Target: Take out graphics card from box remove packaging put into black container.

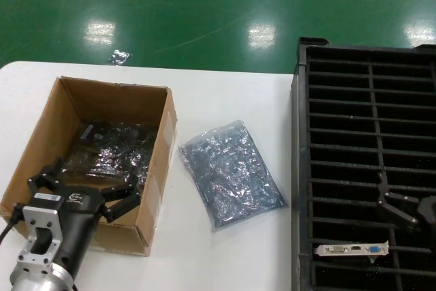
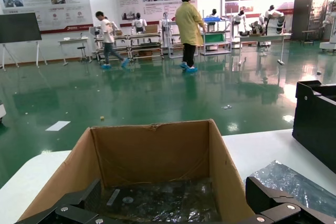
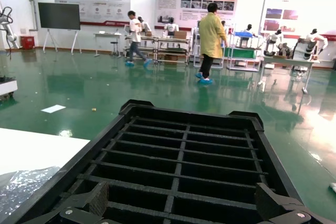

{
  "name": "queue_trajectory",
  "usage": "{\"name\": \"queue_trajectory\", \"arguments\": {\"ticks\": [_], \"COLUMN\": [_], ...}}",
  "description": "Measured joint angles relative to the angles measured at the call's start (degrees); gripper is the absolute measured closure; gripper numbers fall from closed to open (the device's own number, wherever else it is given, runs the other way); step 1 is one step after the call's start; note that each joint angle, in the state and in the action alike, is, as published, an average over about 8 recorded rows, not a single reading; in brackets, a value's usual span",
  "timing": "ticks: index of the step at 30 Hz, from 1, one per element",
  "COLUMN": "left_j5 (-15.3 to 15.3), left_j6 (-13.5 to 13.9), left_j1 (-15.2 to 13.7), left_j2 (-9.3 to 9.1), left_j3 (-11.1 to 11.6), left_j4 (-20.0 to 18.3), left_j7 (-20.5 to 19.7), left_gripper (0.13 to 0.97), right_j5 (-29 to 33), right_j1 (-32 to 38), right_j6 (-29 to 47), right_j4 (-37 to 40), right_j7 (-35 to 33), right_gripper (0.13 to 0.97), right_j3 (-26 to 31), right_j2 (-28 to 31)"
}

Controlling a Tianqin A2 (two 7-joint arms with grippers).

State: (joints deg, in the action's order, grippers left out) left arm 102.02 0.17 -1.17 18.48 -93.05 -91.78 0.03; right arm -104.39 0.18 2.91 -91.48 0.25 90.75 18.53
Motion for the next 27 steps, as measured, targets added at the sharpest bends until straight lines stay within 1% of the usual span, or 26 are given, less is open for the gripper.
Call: {"name": "queue_trajectory", "arguments": {"ticks": [27], "left_j5": [0.0], "left_j6": [0.0], "left_j1": [0.0], "left_j2": [-0.01], "left_j3": [0.0], "left_j4": [0.0], "left_j7": [0.0], "left_gripper": [0.132], "right_j5": [0.0], "right_j1": [0.0], "right_j6": [0.0], "right_j4": [0.0], "right_j7": [0.0], "right_gripper": [0.129], "right_j3": [0.0], "right_j2": [0.0]}}
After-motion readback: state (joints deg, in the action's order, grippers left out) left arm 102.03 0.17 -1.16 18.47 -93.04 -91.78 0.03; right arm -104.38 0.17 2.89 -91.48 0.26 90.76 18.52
